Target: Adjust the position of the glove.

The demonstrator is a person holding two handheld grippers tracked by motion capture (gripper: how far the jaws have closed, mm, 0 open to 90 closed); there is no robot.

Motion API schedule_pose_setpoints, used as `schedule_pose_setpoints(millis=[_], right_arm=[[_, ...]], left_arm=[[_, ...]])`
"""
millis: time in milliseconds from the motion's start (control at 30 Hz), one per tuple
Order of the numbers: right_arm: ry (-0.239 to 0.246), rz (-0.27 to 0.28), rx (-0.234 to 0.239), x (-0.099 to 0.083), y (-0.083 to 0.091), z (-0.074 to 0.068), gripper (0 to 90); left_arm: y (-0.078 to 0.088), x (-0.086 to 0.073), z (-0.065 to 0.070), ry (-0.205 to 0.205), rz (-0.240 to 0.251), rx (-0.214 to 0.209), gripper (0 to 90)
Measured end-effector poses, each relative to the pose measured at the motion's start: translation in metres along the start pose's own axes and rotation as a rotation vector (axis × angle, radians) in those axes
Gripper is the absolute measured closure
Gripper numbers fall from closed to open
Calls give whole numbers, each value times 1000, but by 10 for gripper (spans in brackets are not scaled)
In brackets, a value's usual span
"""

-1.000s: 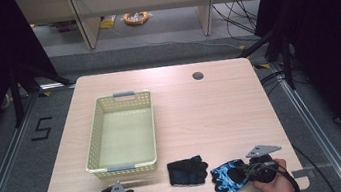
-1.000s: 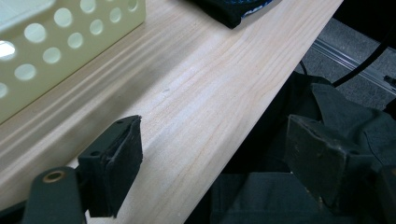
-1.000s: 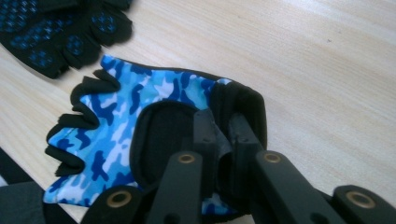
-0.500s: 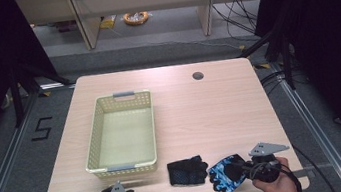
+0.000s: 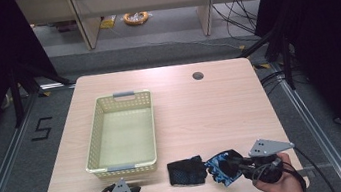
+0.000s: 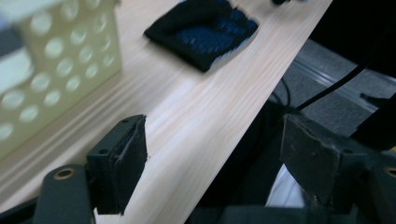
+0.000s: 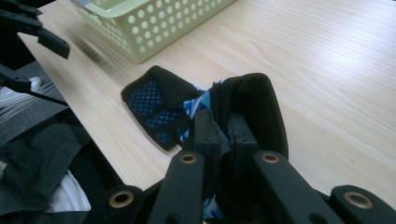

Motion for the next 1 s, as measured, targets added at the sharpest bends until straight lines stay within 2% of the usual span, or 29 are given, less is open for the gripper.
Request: schedule_pose_setpoints(millis=[33, 67, 100, 133, 167, 200, 233, 267, 300, 333, 467, 500, 533, 567, 600, 633, 667, 767, 867, 900, 933, 967, 1000], right_arm=[[3, -2, 9, 1, -1, -1, 859], [12, 3, 14, 3, -2, -3, 859], [20, 0, 27, 4, -3, -4, 859], [21, -2, 38, 5, -4, -5, 859], [21, -2, 38, 5, -4, -5, 859], [14, 0, 45, 8, -6, -9, 859], [17, -6, 47, 9, -6, -10, 858], [35, -4, 56, 11, -7, -9, 858], [29, 6, 56, 14, -9, -10, 859], [35, 12, 65, 16, -10, -10, 858], [66, 1, 92, 26, -18, -15, 858], [77, -4, 102, 29, -20, -17, 858], [90, -11, 116, 31, -22, -19, 858], [90, -11, 116, 31, -22, -19, 858], [98, -13, 138, 35, -24, -23, 858], [98, -13, 138, 35, -24, -23, 858], [126, -2, 155, 39, -27, -25, 858], [122, -19, 174, 42, -31, -29, 858], [146, -21, 195, 44, -36, -31, 858], [139, -17, 205, 44, -38, -33, 858], [136, -27, 219, 44, -39, -35, 858], [136, -27, 219, 44, -39, -35, 858], [167, -24, 231, 46, -42, -37, 857]], left_arm=[[0, 0, 0, 0, 0, 0, 231], [-2, 10, 4, -4, 14, -14, 238], [-2, 10, 4, -4, 14, -14, 243], [-4, 21, 7, -51, 16, -10, 248], [-4, 21, 7, -51, 16, -10, 252], [-8, 31, 11, -56, 14, -27, 258], [-10, 35, 11, -82, 3, -25, 264], [-14, 40, 15, -64, 27, -35, 266], [-17, 42, 14, -86, 6, -27, 268], [-21, 46, 15, -91, 16, -36, 271], [-33, 54, 14, -90, 2, -28, 274], [-35, 56, 12, -120, -10, -22, 274], [-35, 56, 12, -120, -10, -22, 275], [-38, 58, 14, -84, -2, -26, 275], [-44, 61, 16, -79, -3, -45, 287], [-44, 61, 16, -79, -3, -45, 292], [-48, 65, 15, -114, -17, -38, 296], [-54, 70, 12, -102, -19, -40, 304], [-56, 72, 9, -117, -16, -40, 344], [-58, 73, 10, -106, -17, -47, 345], [-59, 74, 8, -130, -23, -47, 349], [-59, 74, 8, -130, -23, -47, 366], [-60, 74, 8, -116, -28, -49, 390]])
Point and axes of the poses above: each handheld gripper's, and its own axes: y roughly backward along the jaws, x roughly out of its top, z roughly to its right, the point moved 4 cm from there along -y, roughly forward along the jaws, and after that the axes turned 6 degrees about -z, right-handed, at the moved point
